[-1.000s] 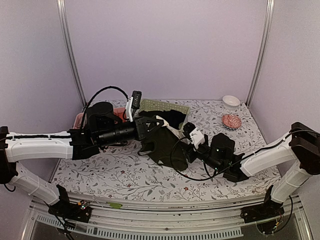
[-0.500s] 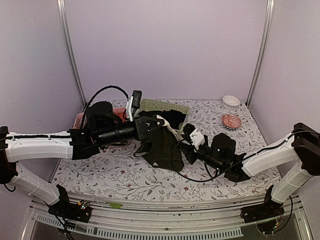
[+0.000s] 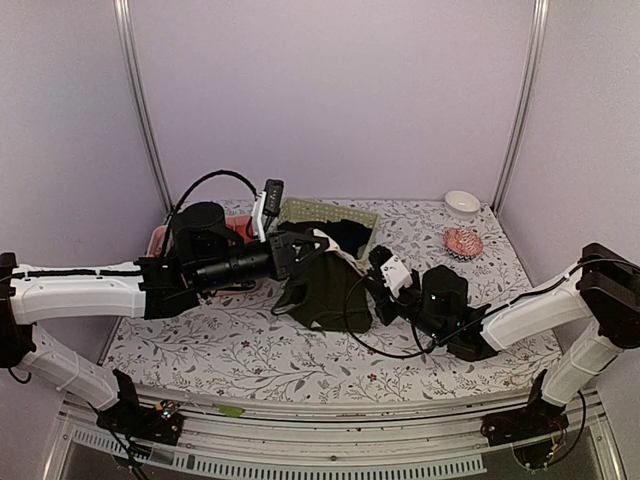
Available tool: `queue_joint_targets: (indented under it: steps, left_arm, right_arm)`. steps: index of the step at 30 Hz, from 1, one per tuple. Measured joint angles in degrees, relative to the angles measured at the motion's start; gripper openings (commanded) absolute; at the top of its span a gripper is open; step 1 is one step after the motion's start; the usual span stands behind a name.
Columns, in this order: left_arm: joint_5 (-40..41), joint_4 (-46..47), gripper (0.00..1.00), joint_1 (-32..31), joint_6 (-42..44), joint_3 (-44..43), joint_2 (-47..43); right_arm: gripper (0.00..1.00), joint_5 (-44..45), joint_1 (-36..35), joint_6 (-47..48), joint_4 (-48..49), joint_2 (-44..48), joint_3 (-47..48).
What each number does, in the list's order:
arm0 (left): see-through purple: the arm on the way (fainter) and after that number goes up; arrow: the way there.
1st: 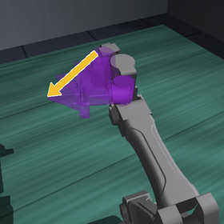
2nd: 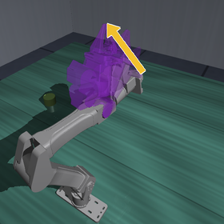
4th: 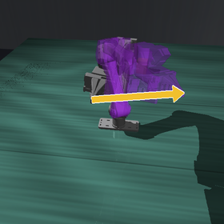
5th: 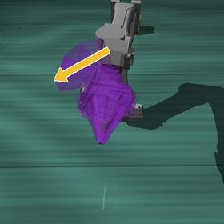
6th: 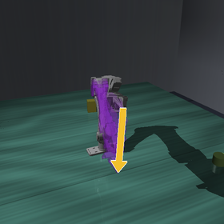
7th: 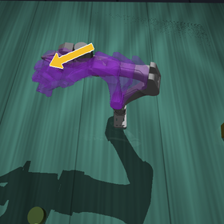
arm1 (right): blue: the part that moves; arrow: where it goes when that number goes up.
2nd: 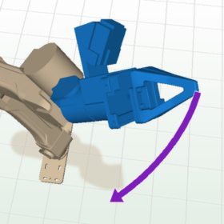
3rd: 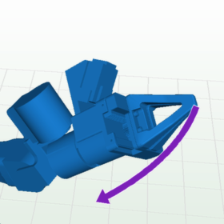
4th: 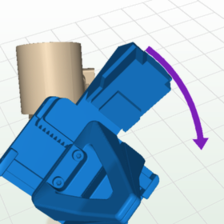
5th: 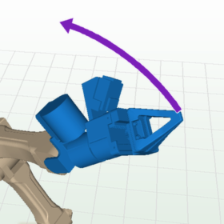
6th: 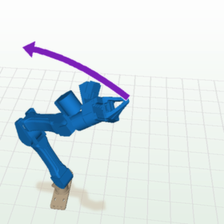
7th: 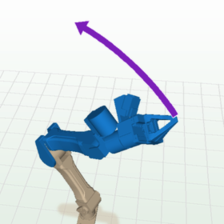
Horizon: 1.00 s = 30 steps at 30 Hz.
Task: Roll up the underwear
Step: Pick up the underwear from the center of the board.
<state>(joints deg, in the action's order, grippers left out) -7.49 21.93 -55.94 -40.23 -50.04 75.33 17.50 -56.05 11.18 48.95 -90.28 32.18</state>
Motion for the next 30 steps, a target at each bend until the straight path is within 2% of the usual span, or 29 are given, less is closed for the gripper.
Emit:
queue_joint_targets:
  steps: [11,16,21,27,30]
  left_arm:
    - [-1.46,0.09,0.00,0.02,-0.02,-0.17,-0.09]
    - [-2.58,0.35,0.00,0.04,0.00,-0.17,-0.57]
    - [-2.67,0.87,0.00,0.09,0.15,-0.17,-1.25]
    - [-2.62,1.22,0.00,0.11,0.17,-0.17,-2.54]
    - [-2.62,1.40,0.00,0.11,0.17,-0.17,-2.80]
  right_arm:
    - [0.27,-0.33,0.92,0.20,-0.13,-1.11,0.79]
    - [0.36,-1.51,1.01,0.24,-0.55,-3.15,2.62]
    - [0.40,-4.13,1.07,0.59,-0.72,-3.30,3.13]
    - [0.39,-8.98,1.38,0.87,-1.99,-3.32,3.58]
    - [0.25,-10.40,1.38,0.94,-2.27,-3.32,4.09]
